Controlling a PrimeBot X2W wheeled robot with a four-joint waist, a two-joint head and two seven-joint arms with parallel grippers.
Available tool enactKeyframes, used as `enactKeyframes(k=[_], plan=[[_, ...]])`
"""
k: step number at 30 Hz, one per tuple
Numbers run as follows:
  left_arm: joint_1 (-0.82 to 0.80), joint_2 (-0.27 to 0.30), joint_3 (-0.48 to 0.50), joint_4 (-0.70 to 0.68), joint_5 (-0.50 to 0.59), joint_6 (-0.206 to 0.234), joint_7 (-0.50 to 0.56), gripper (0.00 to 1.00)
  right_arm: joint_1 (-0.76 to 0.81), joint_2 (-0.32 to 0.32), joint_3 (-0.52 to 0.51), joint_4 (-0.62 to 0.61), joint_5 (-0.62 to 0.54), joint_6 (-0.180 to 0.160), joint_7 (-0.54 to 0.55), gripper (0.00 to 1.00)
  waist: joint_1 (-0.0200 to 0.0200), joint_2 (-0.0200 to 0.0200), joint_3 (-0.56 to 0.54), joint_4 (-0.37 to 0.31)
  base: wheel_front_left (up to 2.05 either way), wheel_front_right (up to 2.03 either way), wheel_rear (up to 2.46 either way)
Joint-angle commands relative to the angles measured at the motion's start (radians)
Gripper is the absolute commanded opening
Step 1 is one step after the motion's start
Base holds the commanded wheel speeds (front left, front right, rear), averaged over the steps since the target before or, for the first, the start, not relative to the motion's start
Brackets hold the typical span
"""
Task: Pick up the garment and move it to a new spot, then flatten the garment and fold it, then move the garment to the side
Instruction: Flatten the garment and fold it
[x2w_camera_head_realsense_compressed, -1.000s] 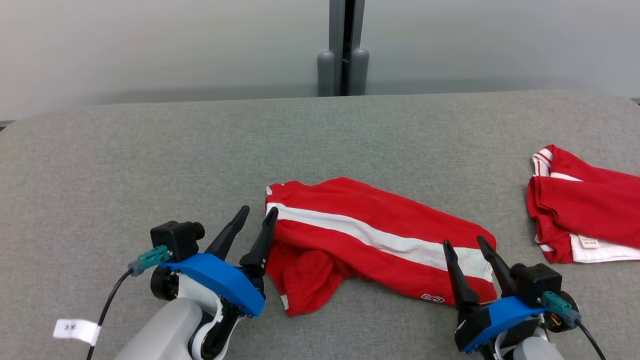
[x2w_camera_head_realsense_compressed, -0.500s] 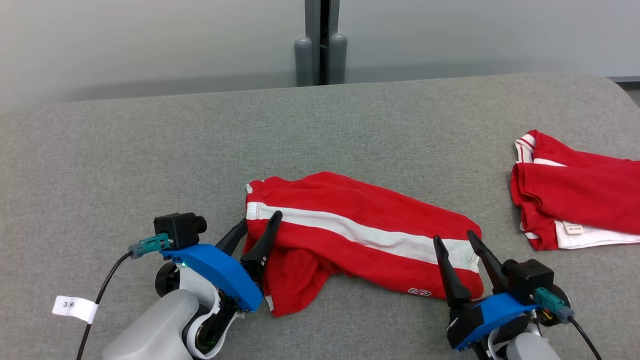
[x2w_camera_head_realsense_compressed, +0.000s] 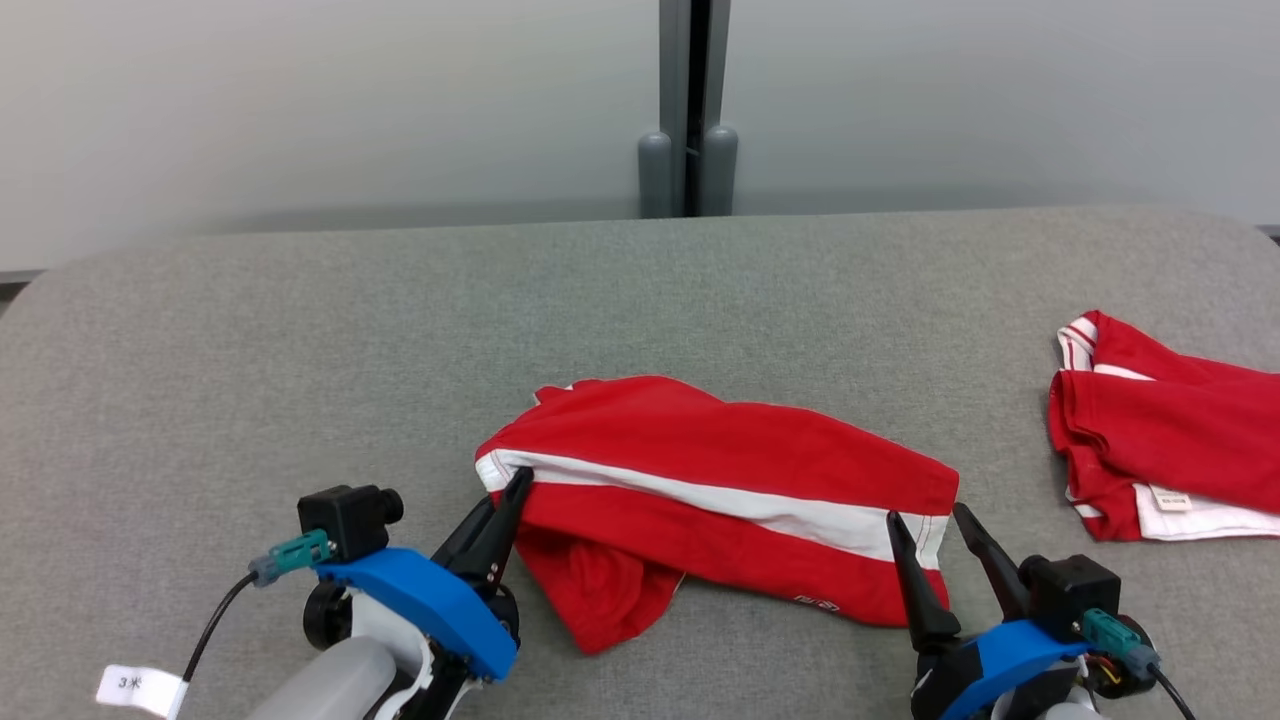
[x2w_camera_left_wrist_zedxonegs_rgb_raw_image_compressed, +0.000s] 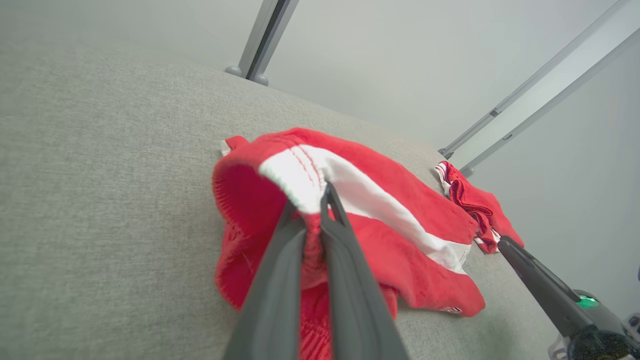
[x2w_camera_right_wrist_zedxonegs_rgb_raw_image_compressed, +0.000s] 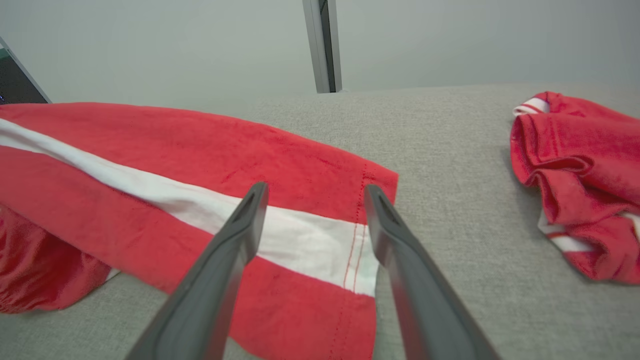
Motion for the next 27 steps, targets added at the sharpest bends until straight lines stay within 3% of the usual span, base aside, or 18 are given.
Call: enactKeyframes(k=[1, 10, 11, 12, 13, 21, 27], plan=[[0.017, 0.008, 0.016, -0.008, 0.02, 0.001, -0.006, 0.0, 0.016, -0.003, -0.004, 0.004, 0.011, 0.0, 0.0, 1.0, 0.0, -0.0001, -0.009, 0.008, 0.0, 0.0, 0.0], [0.185, 0.0, 0.158, 0.013, 0.14, 0.001, -0.006, 0.0, 0.056, -0.003, 0.003, 0.027, 0.033, 0.0, 0.0, 1.0, 0.0, -0.0001, -0.063, 0.032, 0.0, 0.0, 0.0], [0.196, -0.004, 0.172, 0.019, 0.161, 0.001, -0.006, 0.13, 0.056, -0.003, 0.006, 0.027, 0.035, 0.0, 0.0, 1.0, 0.0, -0.0001, -0.065, 0.03, 0.0, 0.0, 0.0], [0.204, -0.007, 0.187, 0.024, 0.182, 0.001, -0.006, 0.5, 0.056, -0.003, 0.008, 0.026, 0.038, 0.0, 0.0, 1.0, 0.0, -0.0001, -0.066, 0.029, 0.0, 0.0, 0.0], [0.212, -0.012, 0.204, 0.028, 0.207, 0.001, -0.006, 1.0, 0.056, -0.003, 0.01, 0.025, 0.039, 0.0, 0.0, 1.0, 0.0, -0.0001, -0.067, 0.028, 0.0, 0.0, 0.0], [0.29, -0.067, 0.448, 0.022, 0.483, 0.013, -0.006, 1.0, 0.059, -0.003, 0.012, -0.009, 0.038, 0.0, 0.0, 1.0, 0.0, -0.0001, -0.066, 0.017, 0.0, 0.0, 0.0], [0.358, -0.124, 0.559, 0.016, 0.616, 0.005, -0.006, 1.0, 0.064, -0.003, 0.004, -0.003, 0.036, 0.0, 0.0, 1.0, 0.0, -0.0001, -0.059, 0.026, 0.0, 0.0, 0.0]])
